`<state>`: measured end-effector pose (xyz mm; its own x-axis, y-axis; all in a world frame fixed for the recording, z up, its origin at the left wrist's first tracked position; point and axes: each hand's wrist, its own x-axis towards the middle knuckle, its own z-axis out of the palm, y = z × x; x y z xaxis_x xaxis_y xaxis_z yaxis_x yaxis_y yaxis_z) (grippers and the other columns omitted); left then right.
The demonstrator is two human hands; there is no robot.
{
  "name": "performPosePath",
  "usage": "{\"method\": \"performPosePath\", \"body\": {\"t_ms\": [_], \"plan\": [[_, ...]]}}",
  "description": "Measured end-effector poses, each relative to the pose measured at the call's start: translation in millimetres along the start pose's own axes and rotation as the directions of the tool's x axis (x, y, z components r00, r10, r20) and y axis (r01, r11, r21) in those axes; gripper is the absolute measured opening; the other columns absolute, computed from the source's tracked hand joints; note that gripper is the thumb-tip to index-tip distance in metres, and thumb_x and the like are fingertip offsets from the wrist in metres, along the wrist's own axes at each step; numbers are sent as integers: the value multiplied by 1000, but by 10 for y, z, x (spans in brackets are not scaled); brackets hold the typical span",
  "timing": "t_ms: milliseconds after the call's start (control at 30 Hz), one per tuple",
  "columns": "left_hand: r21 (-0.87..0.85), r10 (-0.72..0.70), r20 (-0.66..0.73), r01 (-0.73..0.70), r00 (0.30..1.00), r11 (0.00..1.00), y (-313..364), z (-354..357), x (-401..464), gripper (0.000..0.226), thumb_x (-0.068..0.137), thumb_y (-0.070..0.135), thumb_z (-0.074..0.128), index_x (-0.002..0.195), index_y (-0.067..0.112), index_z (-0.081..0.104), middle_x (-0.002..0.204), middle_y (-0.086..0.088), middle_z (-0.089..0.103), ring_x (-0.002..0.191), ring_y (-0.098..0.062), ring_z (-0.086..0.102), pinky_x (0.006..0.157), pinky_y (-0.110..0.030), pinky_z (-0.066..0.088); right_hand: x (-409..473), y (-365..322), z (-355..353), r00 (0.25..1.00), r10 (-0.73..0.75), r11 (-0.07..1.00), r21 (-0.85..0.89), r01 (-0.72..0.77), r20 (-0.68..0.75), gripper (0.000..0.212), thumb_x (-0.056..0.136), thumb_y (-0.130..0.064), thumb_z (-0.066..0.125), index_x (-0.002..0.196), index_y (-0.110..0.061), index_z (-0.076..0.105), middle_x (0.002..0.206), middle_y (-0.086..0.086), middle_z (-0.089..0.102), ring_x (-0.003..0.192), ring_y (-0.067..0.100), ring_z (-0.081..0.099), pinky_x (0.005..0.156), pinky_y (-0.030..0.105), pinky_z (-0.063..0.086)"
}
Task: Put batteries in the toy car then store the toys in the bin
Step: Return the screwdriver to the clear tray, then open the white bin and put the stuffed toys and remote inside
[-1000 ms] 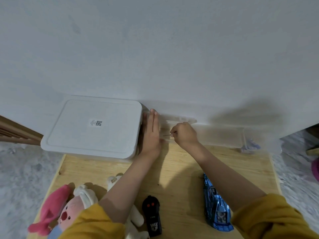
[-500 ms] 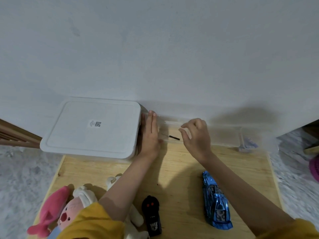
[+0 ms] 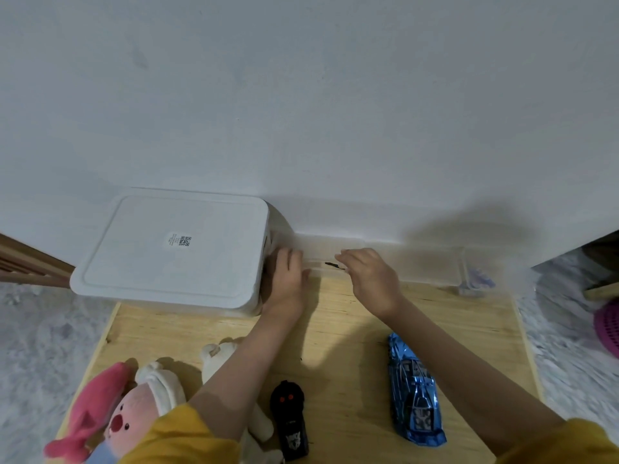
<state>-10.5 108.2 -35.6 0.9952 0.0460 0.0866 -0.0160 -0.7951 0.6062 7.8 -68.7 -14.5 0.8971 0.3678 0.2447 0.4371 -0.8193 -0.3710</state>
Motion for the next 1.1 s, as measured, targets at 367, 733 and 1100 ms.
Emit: {"method": "performPosePath", "body": {"t_ms": [367, 733, 1100], "plan": [[204, -16, 54, 5, 998, 979, -164, 154, -57, 32, 82, -11, 58, 113, -1, 61, 129, -27, 52, 123, -42, 49, 103, -45, 39, -110, -1, 193, 992, 66, 997, -42, -62, 105, 39, 62, 16, 72, 90, -10, 72, 97, 4, 70, 89, 27, 64, 49, 28, 54], [367, -137, 159, 70, 978, 928, 205, 12, -259, 71, 89, -6, 43, 149, 6, 9, 159, -11, -1, 147, -24, 3, 114, -33, 24, -130, -93, -25, 955, 32, 999, -33, -23, 295, 47, 87, 13, 43, 130, -4, 51, 140, 13, 46, 130, 29, 38, 103, 36, 39], [5, 45, 45, -45, 998, 999, 563, -391, -619, 62, 91, 16, 53, 146, 5, 27, 157, -12, 16, 147, -22, 8, 118, -48, 15, -142, -367, -255, 936, 106, 985, 95, -146, 336, 55, 89, 0, 48, 142, -7, 35, 153, 12, 29, 142, 23, 26, 114, 29, 20]]}}
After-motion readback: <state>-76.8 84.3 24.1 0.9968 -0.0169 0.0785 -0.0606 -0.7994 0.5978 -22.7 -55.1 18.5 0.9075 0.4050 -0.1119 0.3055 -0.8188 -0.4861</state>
